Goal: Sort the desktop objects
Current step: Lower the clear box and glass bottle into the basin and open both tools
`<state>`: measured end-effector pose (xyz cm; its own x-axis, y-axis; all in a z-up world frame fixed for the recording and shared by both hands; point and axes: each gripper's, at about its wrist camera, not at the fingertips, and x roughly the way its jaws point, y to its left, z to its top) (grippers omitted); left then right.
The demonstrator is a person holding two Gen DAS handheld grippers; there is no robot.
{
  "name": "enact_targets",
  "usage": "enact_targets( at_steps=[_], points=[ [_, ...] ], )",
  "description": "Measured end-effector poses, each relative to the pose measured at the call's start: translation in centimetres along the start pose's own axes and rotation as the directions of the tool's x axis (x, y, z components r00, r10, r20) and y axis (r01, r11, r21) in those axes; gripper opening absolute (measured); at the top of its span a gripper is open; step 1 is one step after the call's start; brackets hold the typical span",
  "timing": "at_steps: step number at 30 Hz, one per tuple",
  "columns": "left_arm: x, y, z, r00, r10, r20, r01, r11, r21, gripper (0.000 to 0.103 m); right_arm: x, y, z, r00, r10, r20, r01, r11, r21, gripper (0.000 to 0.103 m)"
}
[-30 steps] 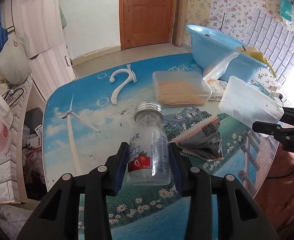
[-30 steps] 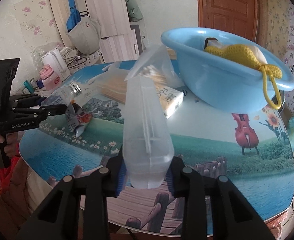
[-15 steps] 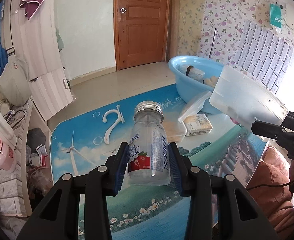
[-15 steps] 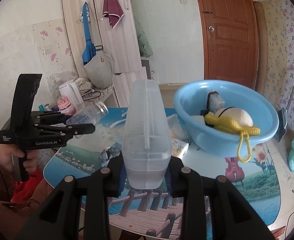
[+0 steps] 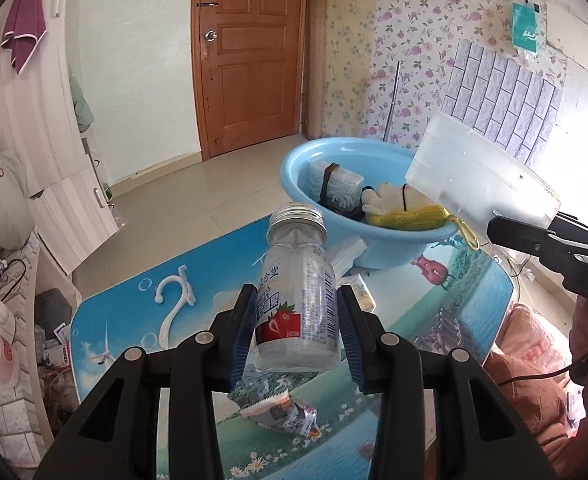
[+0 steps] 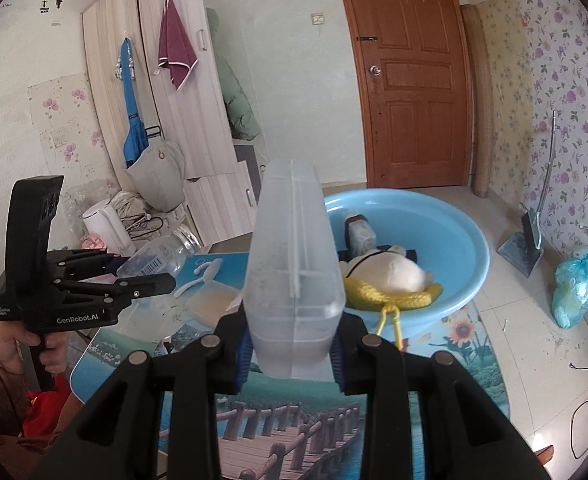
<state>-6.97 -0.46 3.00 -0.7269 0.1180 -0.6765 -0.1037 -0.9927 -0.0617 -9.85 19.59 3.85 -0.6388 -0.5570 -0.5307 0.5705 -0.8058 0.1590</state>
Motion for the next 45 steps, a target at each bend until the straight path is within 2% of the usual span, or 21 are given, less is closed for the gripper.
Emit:
enact_targets(
  at_steps=[7, 20, 23, 27, 29, 31, 33, 34, 38, 41, 44, 45],
  points=[
    [2.9, -2.1, 2.2, 0.999, -0.035, -0.027, 0.036, 0.999, 0.028, 0.039, 0.4, -4.6, 0.3, 0.996, -0.086, 0.005, 0.086, 0.992, 0.089, 0.031],
    [9.7, -5.7, 5.6, 0.995, -0.059, -0.08, 0.066, 0.995, 0.081, 0.04, 4.4, -8.8, 0.7, 0.995, -0.089, -0.046, 0.095, 0.986, 0.137, 0.031],
    [10.7, -6.0, 6.4, 0.997, -0.047, -0.06, 0.052, 0.995, 0.084, 0.04, 5.5, -9.6, 0.8, 0.994, -0.088, -0.057, 0.096, 0.983, 0.153, 0.031],
    [11.8, -5.9, 7.1, 0.996, -0.067, -0.064, 0.072, 0.995, 0.074, 0.041, 6.3, -9.9, 1.0, 0.993, -0.105, -0.059, 0.113, 0.983, 0.148, 0.031],
    [11.9, -6.0, 6.9, 0.996, -0.063, -0.062, 0.069, 0.993, 0.091, 0.046, 6.9, -10.1, 1.3, 0.99, -0.122, -0.064, 0.129, 0.982, 0.139, 0.031],
    [11.5, -6.0, 6.5, 0.996, -0.061, -0.058, 0.067, 0.993, 0.097, 0.061, 7.6, -10.4, 1.5, 0.989, -0.129, -0.076, 0.138, 0.98, 0.14, 0.031],
    [10.8, -5.9, 5.9, 0.996, -0.074, -0.04, 0.078, 0.992, 0.098, 0.069, 8.3, -10.5, 1.7, 0.988, -0.134, -0.083, 0.144, 0.98, 0.139, 0.031],
    [10.4, -5.9, 5.6, 0.996, -0.074, -0.04, 0.078, 0.992, 0.103, 0.077, 8.6, -10.4, 1.9, 0.987, -0.136, -0.087, 0.147, 0.981, 0.129, 0.031],
    [9.2, -5.7, 4.7, 0.998, -0.058, -0.035, 0.061, 0.992, 0.113, 0.084, 10.1, -9.2, 2.5, 0.98, -0.165, -0.113, 0.172, 0.984, 0.049, 0.034],
    [8.6, -5.4, 4.0, 0.998, -0.038, -0.054, 0.044, 0.993, 0.111, 0.088, 10.3, -8.8, 2.6, 0.978, -0.172, -0.119, 0.18, 0.982, 0.057, 0.035],
    [7.7, -5.3, 3.0, 0.998, -0.039, -0.056, 0.045, 0.993, 0.106, 0.088, 9.8, -8.6, 2.4, 0.968, -0.215, -0.129, 0.226, 0.971, 0.074, 0.048],
    [7.4, -5.1, 2.6, 0.998, -0.039, -0.057, 0.045, 0.994, 0.101, 0.089, 9.6, -8.6, 2.2, 0.965, -0.231, -0.127, 0.242, 0.967, 0.082, 0.049]
  ],
)
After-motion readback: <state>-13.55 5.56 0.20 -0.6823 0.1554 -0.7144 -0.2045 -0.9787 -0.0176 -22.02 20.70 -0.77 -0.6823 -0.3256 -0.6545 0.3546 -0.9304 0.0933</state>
